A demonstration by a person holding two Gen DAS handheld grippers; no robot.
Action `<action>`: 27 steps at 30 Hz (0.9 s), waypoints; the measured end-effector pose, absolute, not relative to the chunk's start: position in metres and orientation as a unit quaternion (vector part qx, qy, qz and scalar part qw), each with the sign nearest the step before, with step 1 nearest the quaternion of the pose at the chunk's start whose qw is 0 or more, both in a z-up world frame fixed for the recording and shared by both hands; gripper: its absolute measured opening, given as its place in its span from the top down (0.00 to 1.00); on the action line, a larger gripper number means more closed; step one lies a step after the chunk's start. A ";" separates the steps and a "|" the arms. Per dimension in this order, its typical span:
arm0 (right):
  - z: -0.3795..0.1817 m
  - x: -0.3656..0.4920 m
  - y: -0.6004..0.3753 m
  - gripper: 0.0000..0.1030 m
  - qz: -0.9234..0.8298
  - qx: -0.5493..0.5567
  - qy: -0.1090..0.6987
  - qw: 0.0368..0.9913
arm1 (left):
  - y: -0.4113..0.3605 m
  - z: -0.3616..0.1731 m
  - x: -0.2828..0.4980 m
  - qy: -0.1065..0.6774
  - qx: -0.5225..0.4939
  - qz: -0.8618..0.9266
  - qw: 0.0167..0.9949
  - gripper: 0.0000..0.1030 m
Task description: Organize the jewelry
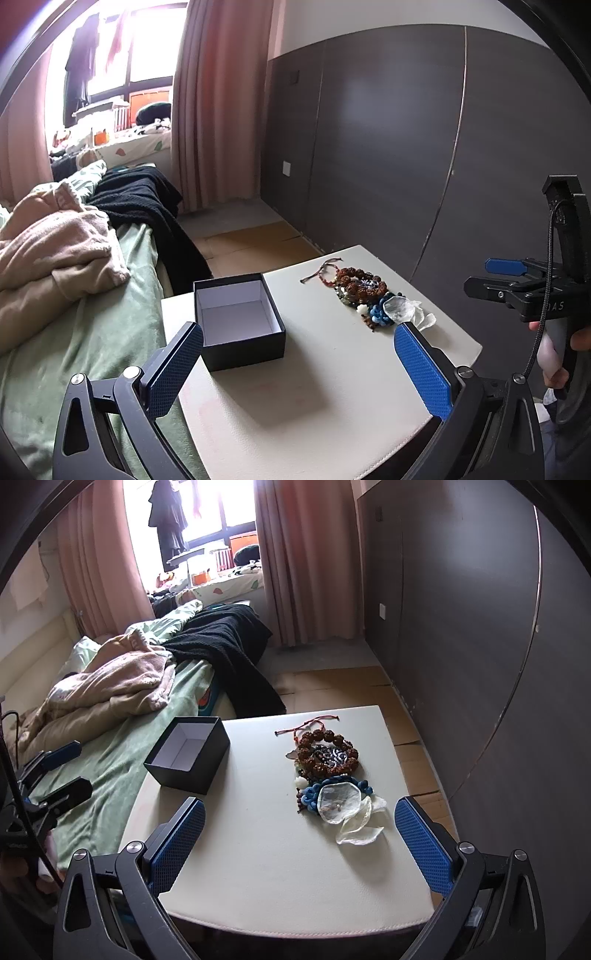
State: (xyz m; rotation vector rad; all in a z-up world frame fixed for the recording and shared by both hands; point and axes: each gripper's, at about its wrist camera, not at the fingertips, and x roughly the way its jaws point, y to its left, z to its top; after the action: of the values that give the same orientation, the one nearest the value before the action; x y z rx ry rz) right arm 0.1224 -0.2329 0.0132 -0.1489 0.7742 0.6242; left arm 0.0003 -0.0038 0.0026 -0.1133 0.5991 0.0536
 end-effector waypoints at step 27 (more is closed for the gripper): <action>0.010 0.120 -0.229 0.00 0.297 -0.079 0.372 0.876 | -0.001 0.001 -0.004 0.293 -0.050 0.035 0.954 0.00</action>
State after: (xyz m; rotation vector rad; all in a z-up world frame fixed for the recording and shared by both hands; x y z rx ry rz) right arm 0.1200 -0.2294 0.0100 -0.1644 0.7764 0.6205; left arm -0.0036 -0.0014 0.0009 -0.1023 0.5949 0.0716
